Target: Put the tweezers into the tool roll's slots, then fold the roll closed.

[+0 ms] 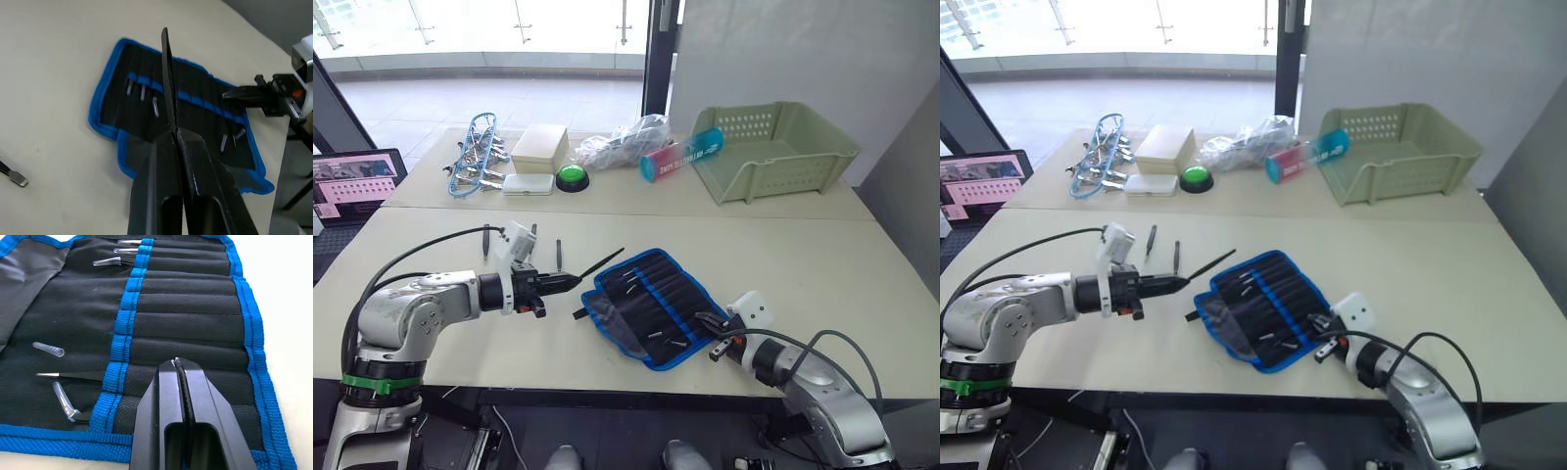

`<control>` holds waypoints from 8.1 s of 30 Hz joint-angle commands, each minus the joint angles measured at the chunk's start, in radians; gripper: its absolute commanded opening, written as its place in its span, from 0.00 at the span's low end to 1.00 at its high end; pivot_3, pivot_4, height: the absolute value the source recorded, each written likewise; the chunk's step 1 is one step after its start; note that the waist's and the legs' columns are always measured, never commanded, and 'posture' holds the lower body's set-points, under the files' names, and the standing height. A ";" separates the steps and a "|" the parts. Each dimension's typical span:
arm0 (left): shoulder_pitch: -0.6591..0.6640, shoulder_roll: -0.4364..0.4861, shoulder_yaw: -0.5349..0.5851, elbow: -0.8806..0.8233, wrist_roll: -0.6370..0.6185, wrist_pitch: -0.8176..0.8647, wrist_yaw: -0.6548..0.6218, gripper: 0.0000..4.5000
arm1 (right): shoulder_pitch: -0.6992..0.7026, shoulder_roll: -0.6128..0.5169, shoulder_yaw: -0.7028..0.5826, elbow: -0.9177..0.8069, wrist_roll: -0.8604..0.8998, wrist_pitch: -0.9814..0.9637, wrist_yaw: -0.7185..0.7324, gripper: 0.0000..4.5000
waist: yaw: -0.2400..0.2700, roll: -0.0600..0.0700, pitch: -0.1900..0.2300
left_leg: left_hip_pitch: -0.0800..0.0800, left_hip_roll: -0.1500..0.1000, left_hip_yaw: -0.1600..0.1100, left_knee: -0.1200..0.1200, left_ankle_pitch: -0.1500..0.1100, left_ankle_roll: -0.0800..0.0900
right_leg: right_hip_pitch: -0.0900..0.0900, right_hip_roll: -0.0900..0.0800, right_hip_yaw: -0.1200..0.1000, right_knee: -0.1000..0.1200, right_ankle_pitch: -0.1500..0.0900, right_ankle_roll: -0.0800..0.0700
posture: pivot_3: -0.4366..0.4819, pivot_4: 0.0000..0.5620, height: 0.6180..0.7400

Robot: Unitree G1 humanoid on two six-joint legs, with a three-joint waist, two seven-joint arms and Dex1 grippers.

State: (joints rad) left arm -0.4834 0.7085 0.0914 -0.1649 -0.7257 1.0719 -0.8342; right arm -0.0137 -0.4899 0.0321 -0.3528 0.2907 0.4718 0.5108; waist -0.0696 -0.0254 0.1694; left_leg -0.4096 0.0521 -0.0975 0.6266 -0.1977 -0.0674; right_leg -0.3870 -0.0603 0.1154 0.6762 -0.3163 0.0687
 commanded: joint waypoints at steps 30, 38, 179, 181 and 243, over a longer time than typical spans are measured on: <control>-0.315 0.027 -0.601 0.047 0.550 -0.260 -0.124 0.00 | 0.050 0.056 0.079 -0.108 -0.076 0.104 -0.087 0.01 | 0.011 0.000 0.000 | -0.001 0.000 0.000 0.000 0.000 0.000 | 0.001 0.000 0.000 -0.004 0.000 0.000 | 0.48 0.27 1.00; -0.296 -0.039 -0.609 0.051 0.595 -0.244 -0.117 0.00 | 0.059 0.065 0.062 -0.118 -0.076 0.154 -0.119 0.01 | 0.023 0.000 0.000 | -0.001 0.000 0.000 0.000 0.000 0.000 | 0.002 0.000 0.001 -0.004 0.000 0.000 | 0.48 0.27 1.00; -0.101 -0.051 0.037 0.322 0.290 -0.612 -0.026 0.00 | 0.097 0.075 0.031 -0.150 -0.058 0.232 -0.147 0.00 | 0.017 -0.011 -0.017 | 0.011 0.000 -0.003 -0.010 -0.001 -0.002 | 0.017 0.000 0.000 -0.017 -0.003 0.001 | 0.48 0.27 1.00; -0.086 -0.030 0.003 0.213 0.234 -0.475 -0.064 0.00 | 0.093 0.075 0.036 -0.143 -0.059 0.231 -0.145 0.00 | 0.011 -0.011 -0.016 | 0.011 0.000 -0.003 -0.011 -0.001 -0.002 | 0.017 0.000 0.000 -0.017 -0.003 0.001 | 0.48 0.27 1.00; -0.403 -0.441 -0.622 0.501 0.704 -0.391 -0.027 0.00 | 0.168 0.078 0.069 -0.194 -0.073 0.305 -0.179 0.00 | 0.036 -0.010 -0.015 | 0.008 -0.002 -0.004 -0.011 0.000 -0.002 | 0.018 0.001 0.003 -0.022 -0.003 0.001 | 0.48 0.27 1.00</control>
State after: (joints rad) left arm -0.8837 0.2803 -0.5382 0.2954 -0.0524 0.6963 -0.8986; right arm 0.1105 -0.4012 0.0725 -0.5787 0.2181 0.7193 0.3229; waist -0.0334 -0.0357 0.1545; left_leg -0.4011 0.0497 -0.1013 0.6161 -0.1981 -0.0693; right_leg -0.3684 -0.0594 0.1182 0.6544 -0.3196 0.0695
